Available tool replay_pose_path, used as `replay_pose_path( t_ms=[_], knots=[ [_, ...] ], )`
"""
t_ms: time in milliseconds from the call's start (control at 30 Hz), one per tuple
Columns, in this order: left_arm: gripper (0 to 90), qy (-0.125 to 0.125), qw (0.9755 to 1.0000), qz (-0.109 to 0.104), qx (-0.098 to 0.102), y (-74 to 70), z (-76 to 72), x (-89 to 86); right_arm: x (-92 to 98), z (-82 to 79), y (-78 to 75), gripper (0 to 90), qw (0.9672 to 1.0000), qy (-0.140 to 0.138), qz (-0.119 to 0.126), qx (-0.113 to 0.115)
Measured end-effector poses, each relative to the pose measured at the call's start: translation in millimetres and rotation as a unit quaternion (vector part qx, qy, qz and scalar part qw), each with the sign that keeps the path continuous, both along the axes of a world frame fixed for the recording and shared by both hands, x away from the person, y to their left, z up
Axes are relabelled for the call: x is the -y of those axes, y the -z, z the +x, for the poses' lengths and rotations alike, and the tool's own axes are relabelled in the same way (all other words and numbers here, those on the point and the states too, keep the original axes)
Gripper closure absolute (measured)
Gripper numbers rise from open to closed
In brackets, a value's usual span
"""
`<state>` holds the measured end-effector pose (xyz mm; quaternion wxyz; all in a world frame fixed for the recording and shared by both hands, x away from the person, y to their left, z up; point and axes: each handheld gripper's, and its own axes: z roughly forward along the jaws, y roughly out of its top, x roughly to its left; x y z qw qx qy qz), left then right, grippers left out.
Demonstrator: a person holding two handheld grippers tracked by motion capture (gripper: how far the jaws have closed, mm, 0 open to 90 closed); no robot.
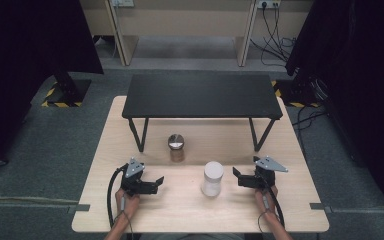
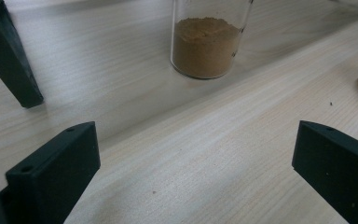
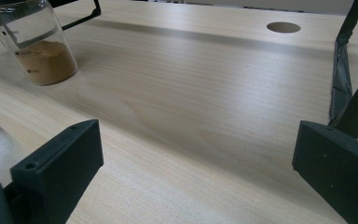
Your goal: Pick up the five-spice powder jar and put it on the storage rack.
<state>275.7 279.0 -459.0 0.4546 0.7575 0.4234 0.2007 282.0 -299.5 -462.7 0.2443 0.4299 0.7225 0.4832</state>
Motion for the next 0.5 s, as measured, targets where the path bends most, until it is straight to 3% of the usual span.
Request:
replay_pose_path(
  t_ms=[500],
  knots=[
    [0.0, 0.0, 1.0, -0.008, -0.002, 0.8, 0.4, -2.2, 1.6, 1.7, -0.3, 1.8, 1.0, -0.004, 0.002, -0.003]
  ],
)
